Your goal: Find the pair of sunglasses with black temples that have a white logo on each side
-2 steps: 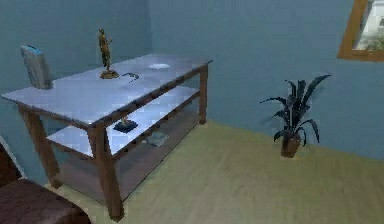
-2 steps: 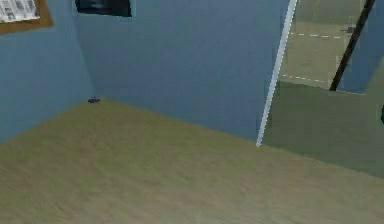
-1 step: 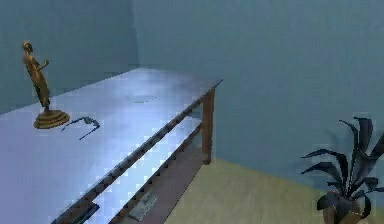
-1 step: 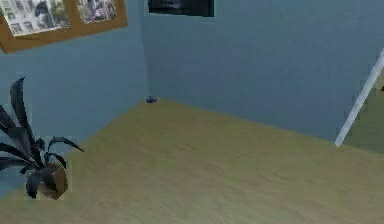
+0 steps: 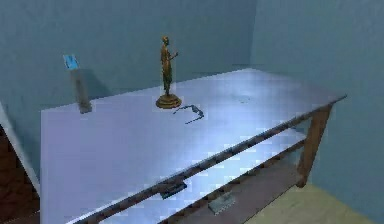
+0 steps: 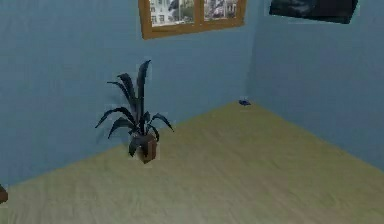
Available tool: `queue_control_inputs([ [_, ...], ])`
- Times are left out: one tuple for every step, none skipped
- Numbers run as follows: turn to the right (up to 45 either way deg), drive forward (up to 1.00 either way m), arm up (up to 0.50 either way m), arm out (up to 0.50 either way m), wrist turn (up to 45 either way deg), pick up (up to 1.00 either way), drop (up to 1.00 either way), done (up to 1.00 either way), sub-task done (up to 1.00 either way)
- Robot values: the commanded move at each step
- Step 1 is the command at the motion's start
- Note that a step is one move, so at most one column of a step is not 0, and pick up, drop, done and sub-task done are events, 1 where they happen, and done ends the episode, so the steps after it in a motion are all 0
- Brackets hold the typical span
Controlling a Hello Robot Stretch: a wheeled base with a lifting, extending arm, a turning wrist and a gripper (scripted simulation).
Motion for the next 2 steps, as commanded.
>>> queue_control_inputs([
  [0.0, 1.0, 0.0, 0.0, 0.0, 0.0, 0.0, 0.0, 0.0],
  [0.0, 0.0, 0.0, 0.0, 0.0, 0.0, 0.0, 1.0, 0.0],
])
